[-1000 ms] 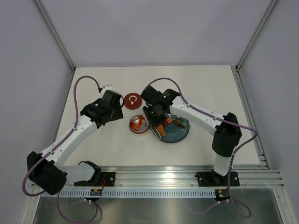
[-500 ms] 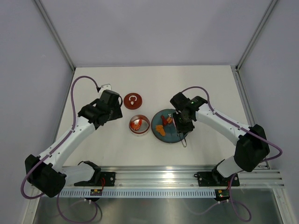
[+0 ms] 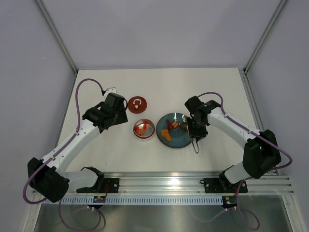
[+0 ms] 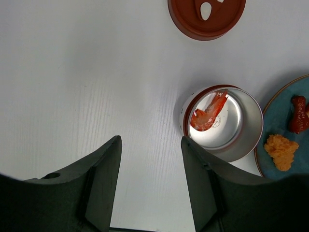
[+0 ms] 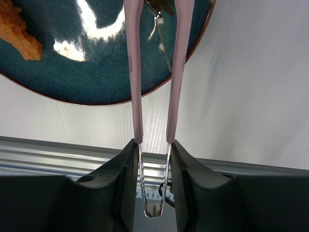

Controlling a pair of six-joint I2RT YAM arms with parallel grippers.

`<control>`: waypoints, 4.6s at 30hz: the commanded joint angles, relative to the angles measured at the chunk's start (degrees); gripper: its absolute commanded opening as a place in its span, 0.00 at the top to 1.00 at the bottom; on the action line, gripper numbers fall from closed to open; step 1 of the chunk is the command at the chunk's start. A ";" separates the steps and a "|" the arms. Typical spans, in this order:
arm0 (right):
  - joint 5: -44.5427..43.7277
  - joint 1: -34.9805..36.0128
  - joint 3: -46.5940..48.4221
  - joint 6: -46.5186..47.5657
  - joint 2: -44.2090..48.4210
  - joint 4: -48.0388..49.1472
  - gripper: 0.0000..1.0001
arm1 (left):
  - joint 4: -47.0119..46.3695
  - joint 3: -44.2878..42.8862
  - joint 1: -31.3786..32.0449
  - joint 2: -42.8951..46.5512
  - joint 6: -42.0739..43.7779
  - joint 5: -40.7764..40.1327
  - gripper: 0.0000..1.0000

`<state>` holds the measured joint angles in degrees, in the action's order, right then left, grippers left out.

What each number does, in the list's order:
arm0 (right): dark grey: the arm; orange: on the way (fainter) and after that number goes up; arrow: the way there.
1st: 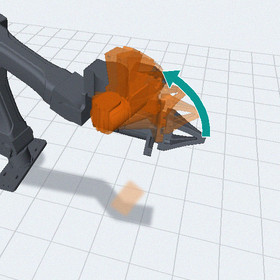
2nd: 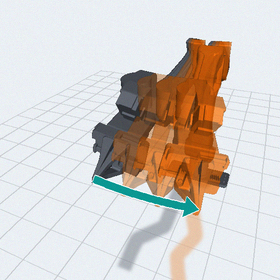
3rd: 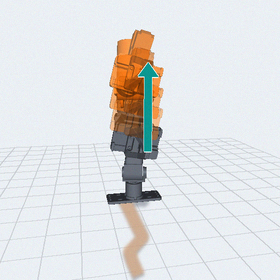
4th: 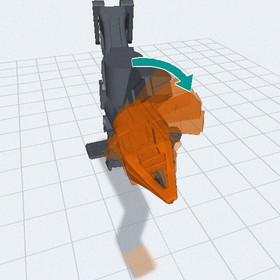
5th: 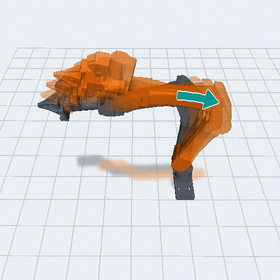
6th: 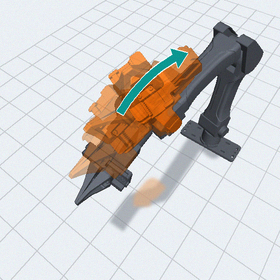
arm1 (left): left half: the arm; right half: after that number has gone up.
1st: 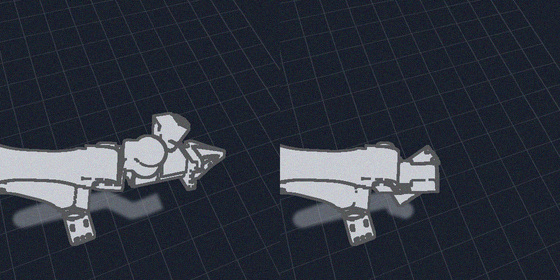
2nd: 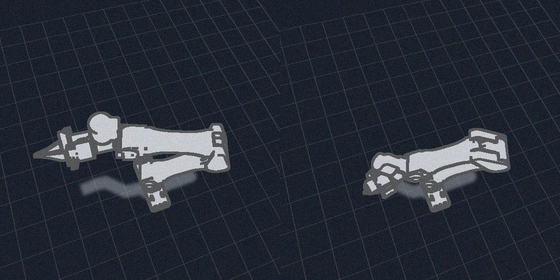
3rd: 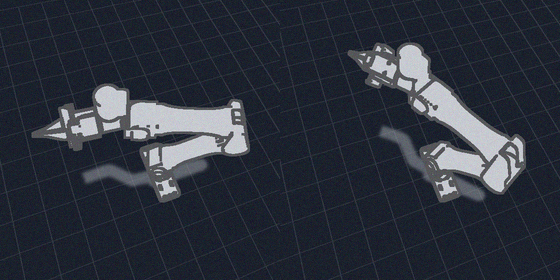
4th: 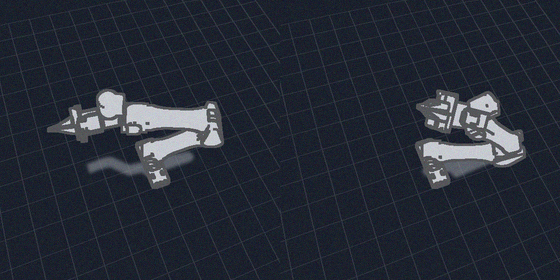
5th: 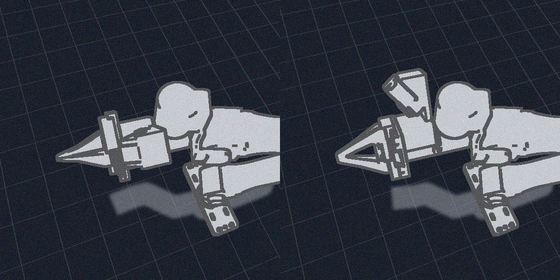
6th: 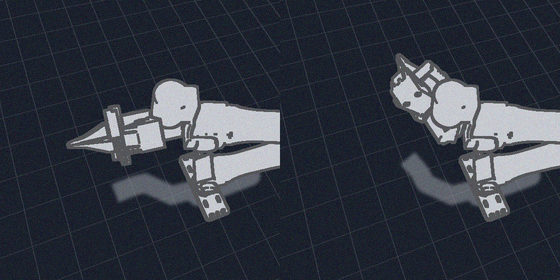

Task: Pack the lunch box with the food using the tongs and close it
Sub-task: Pick up the fake food from the plate, then place the fake food in the packing box.

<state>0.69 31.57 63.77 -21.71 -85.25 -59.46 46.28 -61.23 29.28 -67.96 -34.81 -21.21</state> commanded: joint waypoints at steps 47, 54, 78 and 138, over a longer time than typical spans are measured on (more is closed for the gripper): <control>6.08 -0.20 0.66 -1.05 -1.93 2.95 0.63 | -4.18 1.73 -0.19 -0.77 0.18 1.35 0.44; 5.82 0.51 -0.75 -0.87 -4.74 3.30 0.61 | -4.53 1.99 -0.27 -1.20 0.09 1.61 0.44; 2.83 4.11 1.97 -0.79 -9.40 2.60 0.62 | -4.80 2.70 -0.19 -1.21 0.27 1.35 0.44; 4.93 24.06 34.58 -2.37 -22.06 -2.59 1.00 | -3.39 2.70 -2.91 0.73 0.35 1.09 0.43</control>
<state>2.94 53.84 95.20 -24.23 -106.10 -63.53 43.75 -58.46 26.79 -69.06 -34.41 -19.75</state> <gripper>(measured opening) 0.327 0.562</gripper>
